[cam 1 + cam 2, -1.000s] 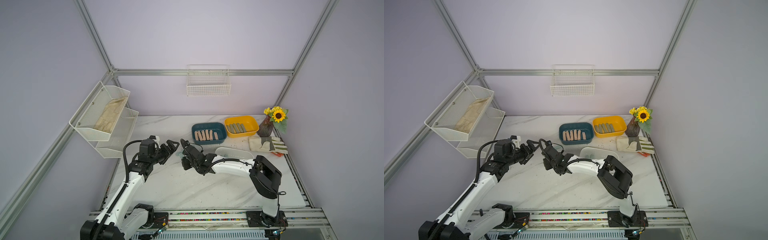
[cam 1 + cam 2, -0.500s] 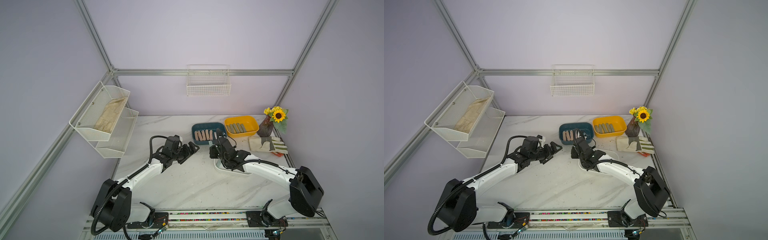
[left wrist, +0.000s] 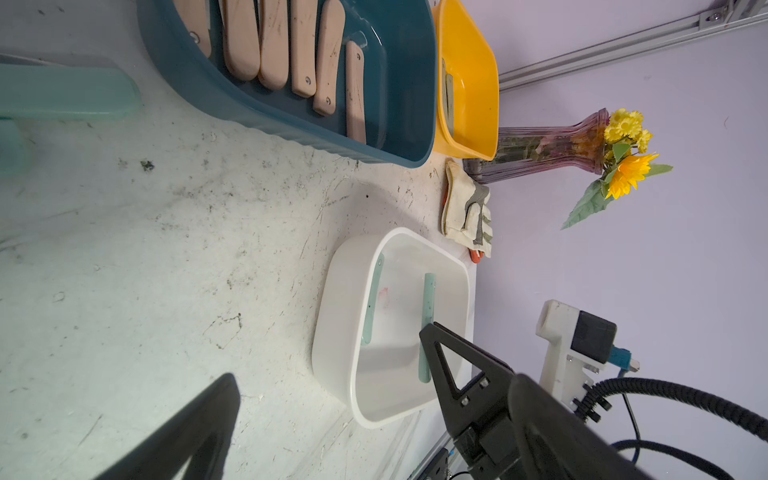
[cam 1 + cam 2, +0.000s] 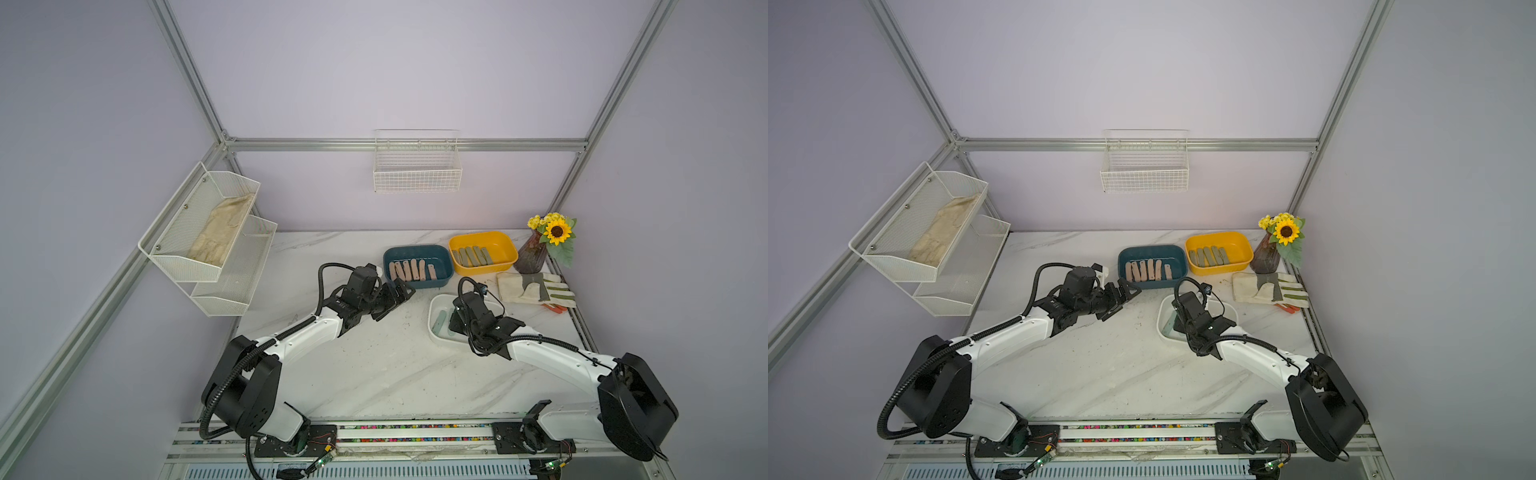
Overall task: Place the fruit knives into the storage box by color
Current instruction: Place the fruit knife in the storage box.
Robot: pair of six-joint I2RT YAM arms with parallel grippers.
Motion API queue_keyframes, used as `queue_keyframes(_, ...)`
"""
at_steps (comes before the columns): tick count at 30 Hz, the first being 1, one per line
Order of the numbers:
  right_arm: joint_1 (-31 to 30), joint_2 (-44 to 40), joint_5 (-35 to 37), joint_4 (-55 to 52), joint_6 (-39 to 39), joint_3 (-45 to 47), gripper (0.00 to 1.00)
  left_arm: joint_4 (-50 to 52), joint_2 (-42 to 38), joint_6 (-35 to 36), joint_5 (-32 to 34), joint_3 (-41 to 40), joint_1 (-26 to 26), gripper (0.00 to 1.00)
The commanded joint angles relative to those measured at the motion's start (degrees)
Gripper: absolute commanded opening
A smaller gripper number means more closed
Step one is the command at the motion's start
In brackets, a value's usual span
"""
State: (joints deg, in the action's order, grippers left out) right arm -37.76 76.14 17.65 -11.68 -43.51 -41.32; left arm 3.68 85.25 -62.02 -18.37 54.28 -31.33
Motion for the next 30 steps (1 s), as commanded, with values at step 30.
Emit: queue_keyframes(30,3.7,5.0,-1.5,3.1,2.4,-0.9,0.55,2.6,-3.7,2.4,3.2,6.4,0.8,1.0)
